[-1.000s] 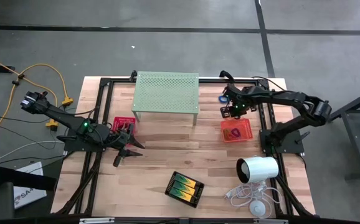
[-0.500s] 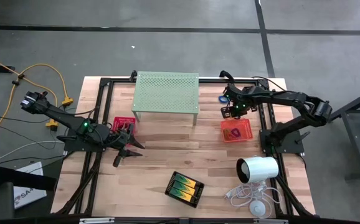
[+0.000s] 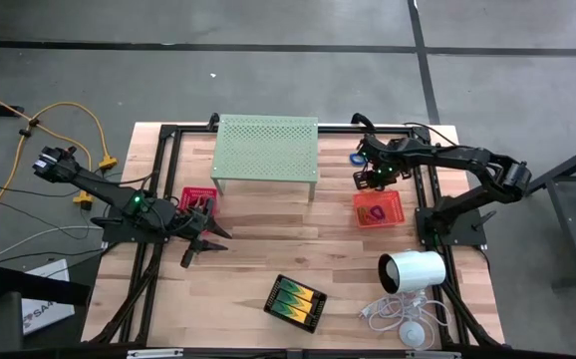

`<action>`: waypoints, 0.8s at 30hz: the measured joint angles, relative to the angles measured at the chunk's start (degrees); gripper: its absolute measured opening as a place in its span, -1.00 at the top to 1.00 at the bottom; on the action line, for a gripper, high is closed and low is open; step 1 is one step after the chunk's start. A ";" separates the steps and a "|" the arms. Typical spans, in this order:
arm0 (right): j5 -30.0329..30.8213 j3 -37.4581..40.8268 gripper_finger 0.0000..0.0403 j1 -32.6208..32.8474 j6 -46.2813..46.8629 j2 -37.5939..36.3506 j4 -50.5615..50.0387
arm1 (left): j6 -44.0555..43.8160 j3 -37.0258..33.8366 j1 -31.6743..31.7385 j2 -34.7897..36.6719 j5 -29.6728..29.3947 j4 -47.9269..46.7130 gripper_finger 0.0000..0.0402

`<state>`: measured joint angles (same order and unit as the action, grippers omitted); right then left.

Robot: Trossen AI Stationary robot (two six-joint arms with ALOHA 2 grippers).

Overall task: Pick & Place Office Desk Supplies
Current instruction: Put the yellow spring keychain into the orange bin

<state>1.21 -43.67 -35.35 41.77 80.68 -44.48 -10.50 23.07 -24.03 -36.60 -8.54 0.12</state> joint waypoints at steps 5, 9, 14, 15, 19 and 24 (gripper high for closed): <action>0.02 0.00 0.33 0.00 0.01 0.00 0.01 | 0.00 0.00 0.01 0.00 -0.02 -0.01 0.32; 0.02 0.01 0.29 0.00 0.01 0.01 -0.05 | 0.00 0.00 0.01 0.00 -0.02 -0.02 0.32; -0.04 0.01 0.30 0.00 0.01 0.86 -0.08 | 0.00 0.00 0.00 0.00 -0.04 -0.02 0.32; -0.04 0.01 0.31 0.09 0.01 1.16 -0.08 | 0.00 0.00 0.02 0.02 -0.04 0.00 0.32; 0.03 0.00 0.33 0.35 0.01 1.44 0.01 | 0.00 0.00 0.00 0.00 -0.06 0.00 0.32; 0.15 0.01 0.36 0.61 0.01 1.44 0.20 | 0.00 0.00 0.02 0.00 -0.28 -0.02 0.32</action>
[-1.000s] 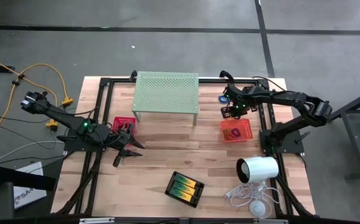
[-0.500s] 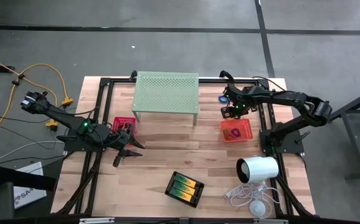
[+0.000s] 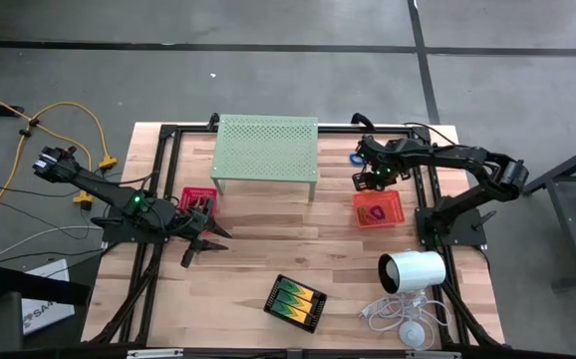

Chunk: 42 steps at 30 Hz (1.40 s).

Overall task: Pick & Place Office Desk Supplies
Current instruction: Put the yellow spring keychain into the orange bin

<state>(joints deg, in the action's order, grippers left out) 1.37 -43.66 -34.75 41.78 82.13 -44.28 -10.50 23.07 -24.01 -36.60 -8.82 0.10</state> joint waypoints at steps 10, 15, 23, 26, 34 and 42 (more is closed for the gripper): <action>0.13 0.00 0.38 1.00 0.54 2.64 0.29 | 0.00 0.00 0.00 0.00 0.07 0.02 0.32; 0.21 0.00 0.40 1.01 0.50 2.60 1.12 | 0.00 0.00 -0.02 0.01 0.09 0.02 0.32; 0.20 0.00 0.53 0.99 0.46 2.60 1.10 | 0.00 0.00 -0.01 0.00 0.27 0.02 0.32; 0.21 0.00 0.62 0.99 0.46 2.60 1.18 | 0.00 0.00 -0.01 0.01 0.33 0.01 0.32; 0.40 0.00 0.83 0.99 0.45 2.60 1.18 | 0.00 0.00 -0.01 0.00 0.31 0.01 0.32; 0.44 0.00 0.91 0.99 0.20 2.58 1.21 | 0.00 0.00 -0.01 0.00 0.28 0.01 0.32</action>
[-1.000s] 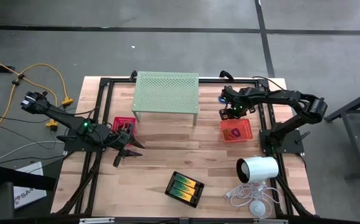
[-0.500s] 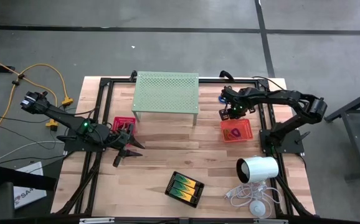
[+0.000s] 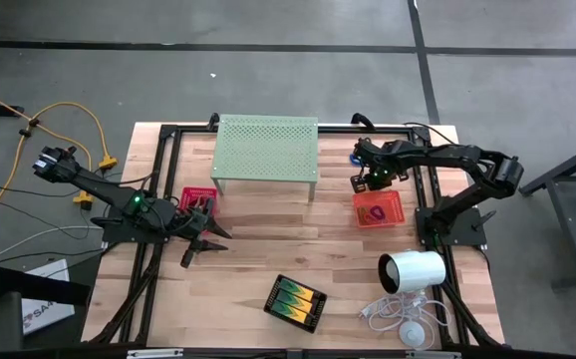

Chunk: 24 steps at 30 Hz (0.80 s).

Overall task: Pick & Place Office Desk Supplies
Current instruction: Put the yellow spring keychain into the orange bin

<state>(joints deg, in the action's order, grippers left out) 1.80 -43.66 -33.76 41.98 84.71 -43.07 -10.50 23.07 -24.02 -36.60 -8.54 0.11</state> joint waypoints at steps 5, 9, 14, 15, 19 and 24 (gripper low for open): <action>-0.20 0.00 0.91 0.00 -0.24 -0.65 0.02 | 0.00 0.00 0.01 0.00 -0.02 0.01 0.32; -0.22 0.00 0.92 0.00 -1.19 -3.43 0.11 | 0.00 0.00 0.01 0.02 -0.02 0.01 0.32; -0.24 0.00 0.92 0.00 -1.75 -8.32 0.20 | 0.00 0.00 0.01 0.02 -0.04 0.01 0.32; -0.24 0.00 0.92 0.00 -1.92 -9.37 0.31 | 0.00 0.00 0.01 0.02 -0.04 -0.01 0.32; -0.26 0.00 0.92 0.01 -2.62 -13.69 0.57 | 0.00 0.00 -0.01 0.00 -0.04 0.00 0.32; -0.52 0.00 0.92 0.18 -2.80 -16.42 0.48 | 0.00 0.00 0.01 0.00 -0.17 0.01 0.32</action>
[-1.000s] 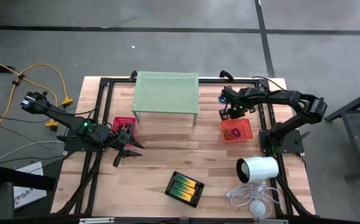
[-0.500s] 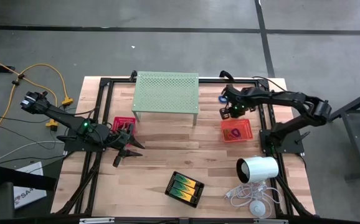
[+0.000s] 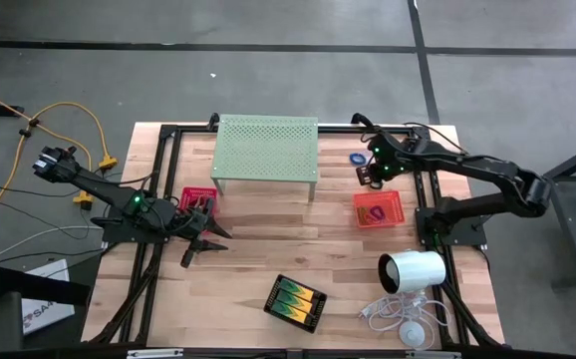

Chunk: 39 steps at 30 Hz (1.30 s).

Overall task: Pick & Place Office Desk Supplies
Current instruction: Put the yellow spring keychain into the orange bin, then put the black spring keychain into the orange bin

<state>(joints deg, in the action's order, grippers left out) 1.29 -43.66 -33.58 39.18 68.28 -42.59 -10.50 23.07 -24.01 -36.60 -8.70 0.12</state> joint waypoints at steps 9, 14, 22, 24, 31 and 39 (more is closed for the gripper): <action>-4.62 0.00 0.92 1.54 -2.25 -0.41 -0.34 | 0.00 0.00 -0.01 0.01 -0.07 -0.01 0.32; -9.10 0.00 0.92 3.42 -3.87 -2.73 -1.37 | 0.00 0.00 -0.02 0.01 -0.05 0.00 0.32; -7.53 0.00 0.92 8.92 0.62 -8.88 -11.77 | 0.00 0.00 -0.02 0.02 -0.01 0.00 0.32; -7.44 0.00 0.92 10.67 2.25 -10.16 -13.51 | 0.00 0.00 -0.01 0.01 -0.01 0.00 0.32; -7.13 0.00 0.98 16.62 8.56 -13.32 -16.83 | 0.00 0.00 -0.02 0.00 0.23 -0.02 0.32; -4.18 0.00 0.98 19.36 11.19 -13.41 -17.59 | 0.00 0.00 -0.02 0.00 0.20 0.00 0.32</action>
<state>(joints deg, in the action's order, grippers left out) -2.90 -43.66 -14.22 50.37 54.87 -60.18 -10.50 23.07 -24.03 -36.60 -8.50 0.12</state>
